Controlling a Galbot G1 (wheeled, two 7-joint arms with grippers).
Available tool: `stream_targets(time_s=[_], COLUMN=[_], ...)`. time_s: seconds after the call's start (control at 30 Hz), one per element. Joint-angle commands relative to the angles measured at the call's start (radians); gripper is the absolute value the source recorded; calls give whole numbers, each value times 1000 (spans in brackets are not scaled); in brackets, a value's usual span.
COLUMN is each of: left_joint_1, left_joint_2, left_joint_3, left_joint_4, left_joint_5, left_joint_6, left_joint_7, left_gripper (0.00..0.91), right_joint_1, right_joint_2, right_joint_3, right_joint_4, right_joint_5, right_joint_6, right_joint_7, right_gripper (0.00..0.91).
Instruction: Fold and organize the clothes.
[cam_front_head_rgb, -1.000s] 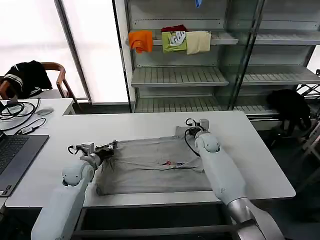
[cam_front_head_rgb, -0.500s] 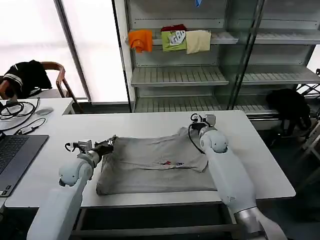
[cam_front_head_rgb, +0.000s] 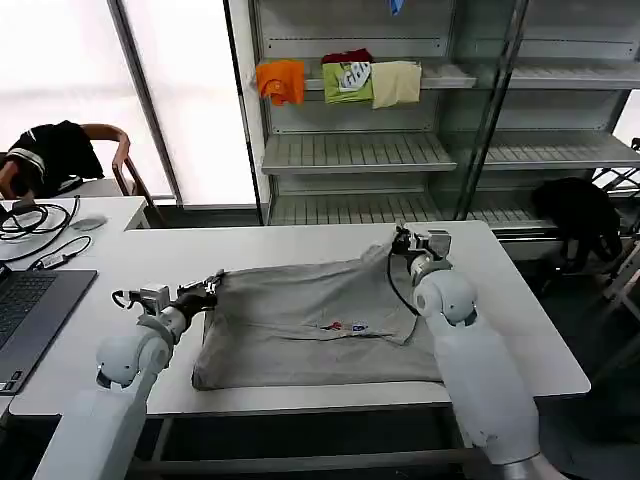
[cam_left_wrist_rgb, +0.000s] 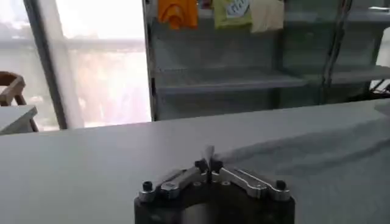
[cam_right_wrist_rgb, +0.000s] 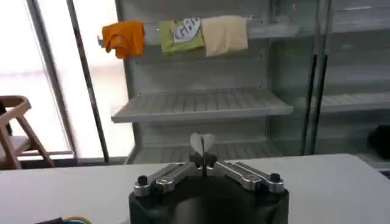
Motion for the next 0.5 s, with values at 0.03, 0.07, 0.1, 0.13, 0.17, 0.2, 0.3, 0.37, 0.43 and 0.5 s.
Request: stream_targets(time_s=[0.03, 0.07, 0.1, 0.13, 0.17, 0.2, 0.3, 0.37, 0.43, 0.5], left_joint_1=[108, 116, 126, 135, 143, 157, 185, 197, 215, 227], left_joint_2=[31, 31, 30, 30, 31, 33, 34, 33, 29, 22], left_joint_3=[-31, -33, -34, -36, -36, -37, -39, -40, -37, -37], left_joint_4=[-123, -133, -140, -146, -151, -157, -172, -180, -186, -186], left_joint_5=[1, 1, 2, 2, 4, 8, 17, 19, 31, 40], left_joint_6=[-7, -7, -8, -9, -10, -11, -15, -16, -20, -22], left_joint_7=[6, 6, 8, 10, 13, 15, 22, 24, 29, 34], left_gripper=[10, 10, 10, 10, 10, 10, 20, 10, 10, 10], right_joint_1=[-157, -178, -190, -217, -228, -258, -313, -337, -386, -424], right_joint_2=[-48, -52, -53, -55, -56, -62, -73, -76, -78, -79], right_joint_3=[32, 37, 44, 57, 64, 77, 99, 114, 135, 149], right_joint_4=[214, 226, 237, 252, 261, 277, 307, 321, 343, 353], right_joint_5=[17, 17, 18, 20, 23, 31, 37, 38, 39, 39], right_joint_6=[1, 1, 2, 2, 2, 2, 3, 3, 3, 3], right_joint_7=[8, 8, 8, 7, 7, 7, 8, 9, 10, 11], right_gripper=[0, 0, 0, 0, 0, 0, 0, 0, 0, 0])
